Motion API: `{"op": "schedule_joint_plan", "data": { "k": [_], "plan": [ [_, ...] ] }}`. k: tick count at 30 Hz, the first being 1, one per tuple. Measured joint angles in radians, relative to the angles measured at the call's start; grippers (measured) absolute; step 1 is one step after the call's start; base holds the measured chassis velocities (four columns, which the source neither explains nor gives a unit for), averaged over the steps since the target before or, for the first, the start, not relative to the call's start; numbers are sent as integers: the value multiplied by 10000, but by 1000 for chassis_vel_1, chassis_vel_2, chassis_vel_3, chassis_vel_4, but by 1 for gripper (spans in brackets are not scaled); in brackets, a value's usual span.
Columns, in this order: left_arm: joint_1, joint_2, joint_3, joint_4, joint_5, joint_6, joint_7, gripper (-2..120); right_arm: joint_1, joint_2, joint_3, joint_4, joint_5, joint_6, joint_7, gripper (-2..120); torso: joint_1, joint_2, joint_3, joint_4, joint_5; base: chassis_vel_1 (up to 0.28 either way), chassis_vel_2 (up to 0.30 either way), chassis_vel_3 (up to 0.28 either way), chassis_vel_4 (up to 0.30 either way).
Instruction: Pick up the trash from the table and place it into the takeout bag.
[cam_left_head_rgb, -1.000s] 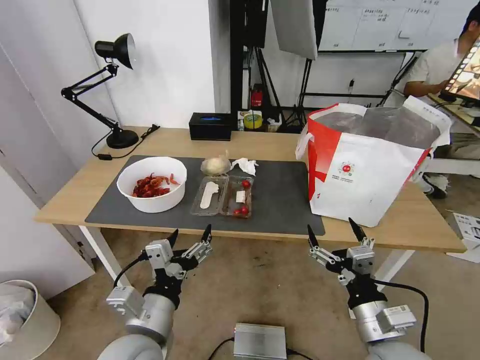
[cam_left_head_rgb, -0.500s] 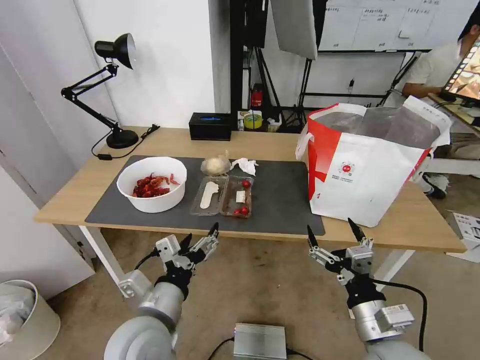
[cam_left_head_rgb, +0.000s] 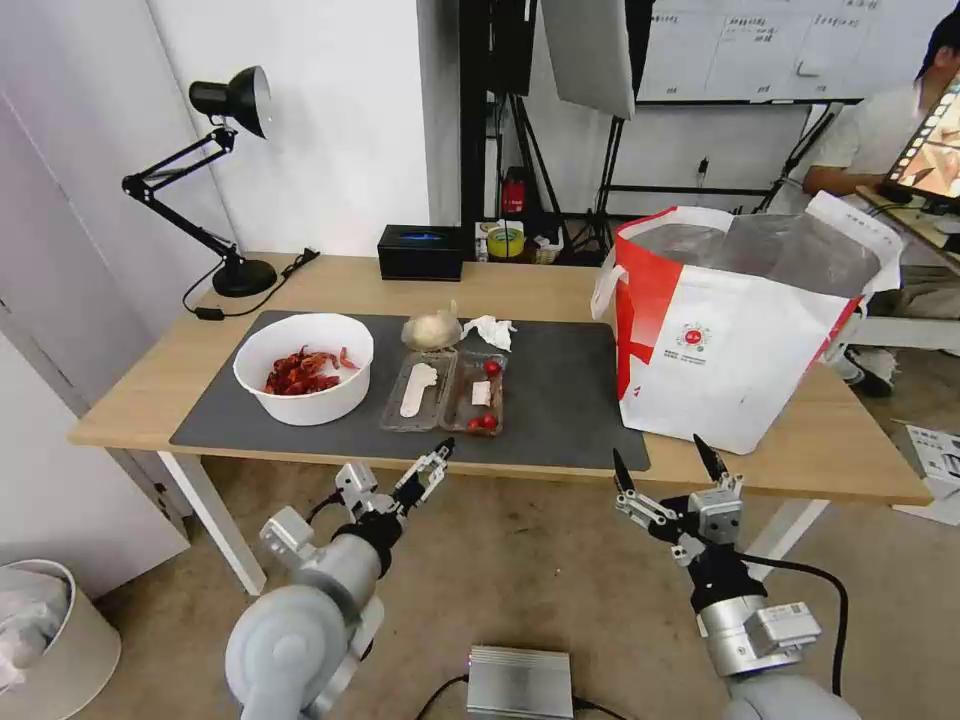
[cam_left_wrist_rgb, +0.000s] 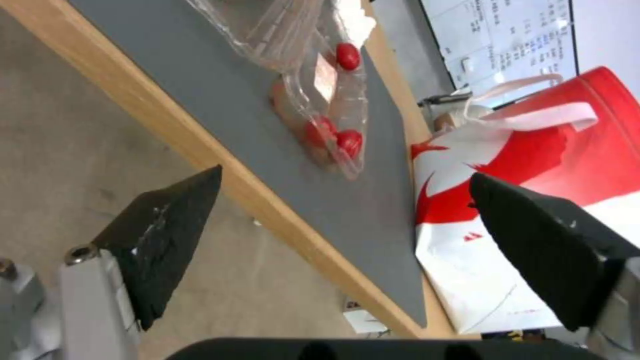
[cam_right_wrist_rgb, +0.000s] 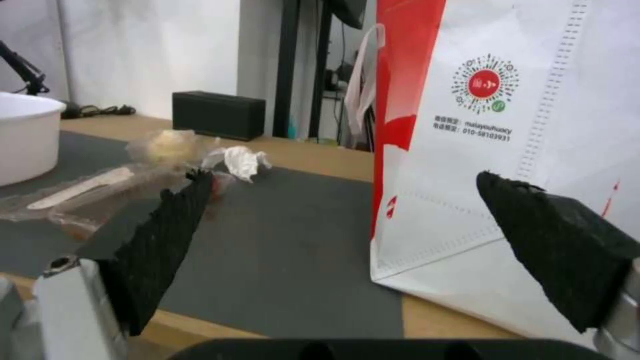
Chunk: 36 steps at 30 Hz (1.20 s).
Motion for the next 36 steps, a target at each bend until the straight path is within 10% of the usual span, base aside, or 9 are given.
{"op": "schedule_joint_plan", "data": {
  "k": [36],
  "plan": [
    [-1481, -449, -279, 1342, -676, -635, -917, 100, 71, 76, -162, -105, -279, -44, -78, 100, 0, 0, -1, 0, 0, 0, 0, 0, 0]
  ]
}}
